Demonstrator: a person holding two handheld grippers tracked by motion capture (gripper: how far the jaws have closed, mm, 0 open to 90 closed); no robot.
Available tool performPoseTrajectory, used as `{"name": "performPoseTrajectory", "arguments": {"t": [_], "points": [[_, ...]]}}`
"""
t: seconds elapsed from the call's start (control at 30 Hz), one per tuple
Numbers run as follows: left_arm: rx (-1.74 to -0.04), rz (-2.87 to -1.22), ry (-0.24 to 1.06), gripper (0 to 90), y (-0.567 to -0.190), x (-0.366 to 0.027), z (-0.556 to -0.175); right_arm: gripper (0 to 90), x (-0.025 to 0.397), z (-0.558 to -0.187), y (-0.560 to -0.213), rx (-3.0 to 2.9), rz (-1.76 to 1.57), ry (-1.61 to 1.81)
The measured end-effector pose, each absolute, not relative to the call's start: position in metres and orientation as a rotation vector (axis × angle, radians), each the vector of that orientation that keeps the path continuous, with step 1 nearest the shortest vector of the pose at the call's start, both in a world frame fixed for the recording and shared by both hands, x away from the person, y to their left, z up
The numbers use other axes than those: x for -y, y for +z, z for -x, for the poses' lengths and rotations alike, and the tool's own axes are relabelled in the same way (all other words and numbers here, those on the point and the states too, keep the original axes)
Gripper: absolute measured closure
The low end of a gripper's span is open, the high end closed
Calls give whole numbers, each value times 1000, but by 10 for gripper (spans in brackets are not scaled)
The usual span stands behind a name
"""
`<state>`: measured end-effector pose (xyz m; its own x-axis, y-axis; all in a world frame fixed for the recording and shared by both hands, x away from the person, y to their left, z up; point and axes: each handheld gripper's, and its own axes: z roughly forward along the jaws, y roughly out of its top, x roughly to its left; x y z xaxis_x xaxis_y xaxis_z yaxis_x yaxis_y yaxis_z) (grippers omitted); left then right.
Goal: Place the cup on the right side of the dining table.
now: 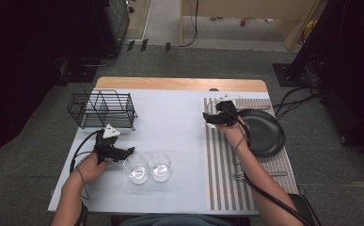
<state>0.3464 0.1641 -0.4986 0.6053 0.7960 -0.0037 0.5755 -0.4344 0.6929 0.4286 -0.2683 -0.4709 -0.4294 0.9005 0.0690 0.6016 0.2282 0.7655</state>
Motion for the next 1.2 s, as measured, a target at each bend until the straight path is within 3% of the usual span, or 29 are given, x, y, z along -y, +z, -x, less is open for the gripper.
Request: {"name": "performPoseTrajectory", "arguments": {"t": [1.2], "points": [[-1076,-2167,430,0,-499,-164,-346,177,263,-427,-471,-2059,-1443,1070]]}}
